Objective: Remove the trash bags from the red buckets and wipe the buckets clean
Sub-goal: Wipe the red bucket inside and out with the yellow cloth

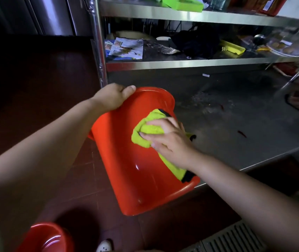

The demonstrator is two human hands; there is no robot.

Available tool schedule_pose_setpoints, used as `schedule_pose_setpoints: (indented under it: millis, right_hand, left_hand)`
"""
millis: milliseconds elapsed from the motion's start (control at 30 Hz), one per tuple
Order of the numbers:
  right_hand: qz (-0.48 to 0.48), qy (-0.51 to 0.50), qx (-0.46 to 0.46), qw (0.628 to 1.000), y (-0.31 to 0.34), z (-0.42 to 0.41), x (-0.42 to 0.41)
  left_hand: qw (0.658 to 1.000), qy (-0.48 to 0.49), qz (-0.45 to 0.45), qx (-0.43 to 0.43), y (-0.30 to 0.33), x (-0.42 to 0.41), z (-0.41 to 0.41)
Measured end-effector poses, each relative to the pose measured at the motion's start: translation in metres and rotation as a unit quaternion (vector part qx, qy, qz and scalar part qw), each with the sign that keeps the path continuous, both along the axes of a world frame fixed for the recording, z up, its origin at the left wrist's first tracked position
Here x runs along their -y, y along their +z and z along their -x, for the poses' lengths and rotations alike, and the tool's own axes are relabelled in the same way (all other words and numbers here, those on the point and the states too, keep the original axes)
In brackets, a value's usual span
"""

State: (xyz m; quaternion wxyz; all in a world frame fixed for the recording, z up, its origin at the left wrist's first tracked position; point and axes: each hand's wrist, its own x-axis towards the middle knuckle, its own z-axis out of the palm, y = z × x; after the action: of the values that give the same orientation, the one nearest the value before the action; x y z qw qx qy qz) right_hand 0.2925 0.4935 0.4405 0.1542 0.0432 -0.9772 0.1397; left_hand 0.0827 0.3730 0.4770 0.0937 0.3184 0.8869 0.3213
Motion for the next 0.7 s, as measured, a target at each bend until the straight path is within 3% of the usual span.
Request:
schedule_pose_setpoints:
  millis: [133, 267, 400, 567, 700]
  right_hand:
    - [0.053, 0.028, 0.008, 0.998, -0.023, -0.072, 0.002]
    - [0.051, 0.060, -0.005, 0.997, -0.029, -0.080, 0.002]
    - [0.045, 0.057, -0.030, 0.997, -0.017, -0.018, 0.001]
    - [0.062, -0.034, -0.048, 0.996, 0.014, 0.091, -0.009]
    - [0.037, -0.028, -0.026, 0.999, 0.026, 0.120, -0.013]
  left_hand:
    - [1.000, 0.017, -0.025, 0.005, -0.008, 0.014, 0.003]
    - [0.999, 0.036, -0.029, 0.000, -0.013, 0.023, 0.006]
    - [0.996, 0.058, -0.059, 0.021, -0.019, 0.034, 0.011]
    - [0.996, 0.080, -0.039, -0.019, -0.021, 0.034, 0.009]
    - [0.990, 0.116, -0.083, 0.005, -0.031, 0.038, 0.010]
